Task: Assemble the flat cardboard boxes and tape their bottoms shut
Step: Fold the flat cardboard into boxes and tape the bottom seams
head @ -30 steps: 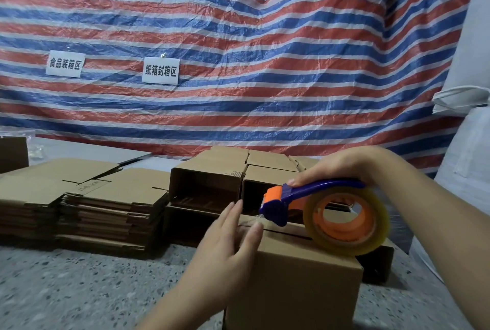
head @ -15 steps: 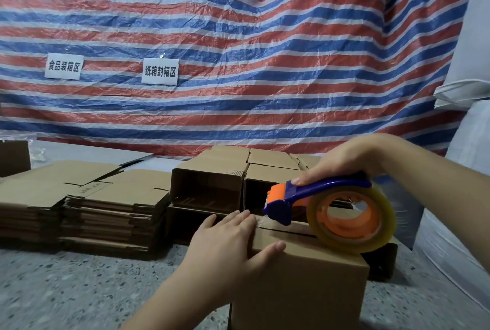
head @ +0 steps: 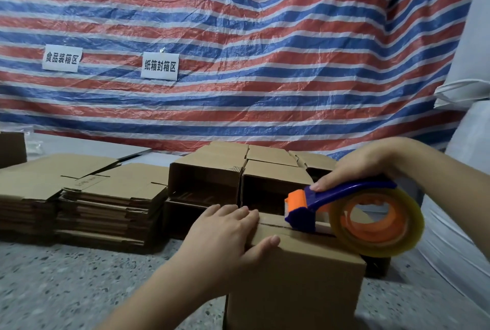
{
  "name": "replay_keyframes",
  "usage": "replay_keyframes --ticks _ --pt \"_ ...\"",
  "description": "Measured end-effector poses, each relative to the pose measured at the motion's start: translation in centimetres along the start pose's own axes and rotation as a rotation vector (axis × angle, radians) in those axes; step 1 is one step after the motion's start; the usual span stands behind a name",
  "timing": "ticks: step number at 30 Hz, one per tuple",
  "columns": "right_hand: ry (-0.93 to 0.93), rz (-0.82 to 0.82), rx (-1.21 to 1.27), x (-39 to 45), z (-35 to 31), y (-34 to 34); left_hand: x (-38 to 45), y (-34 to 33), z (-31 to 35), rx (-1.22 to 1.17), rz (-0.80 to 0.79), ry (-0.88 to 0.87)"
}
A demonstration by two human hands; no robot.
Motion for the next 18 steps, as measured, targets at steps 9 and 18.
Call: replay_keyframes --ticks 9,18 --pt "-0.07 -0.008 -0.094 0.3 -1.5 0.1 0.7 0.0 4.6 -0.005 -0.008 -0.121" --pt "-0.126 -0.041 -0.049 -1.5 4.0 0.6 0.5 -0.2 4.5 0.051 0.031 -0.138"
Point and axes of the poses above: each hand's wrist, its own x-axis towards the middle knuckle, its own y-axis out of the back of the hand, z = x × y, the point moved 10 cm from there along x, towards the middle knuckle, and after that the axes turned 2 degrees about z, right-handed, at the moved point
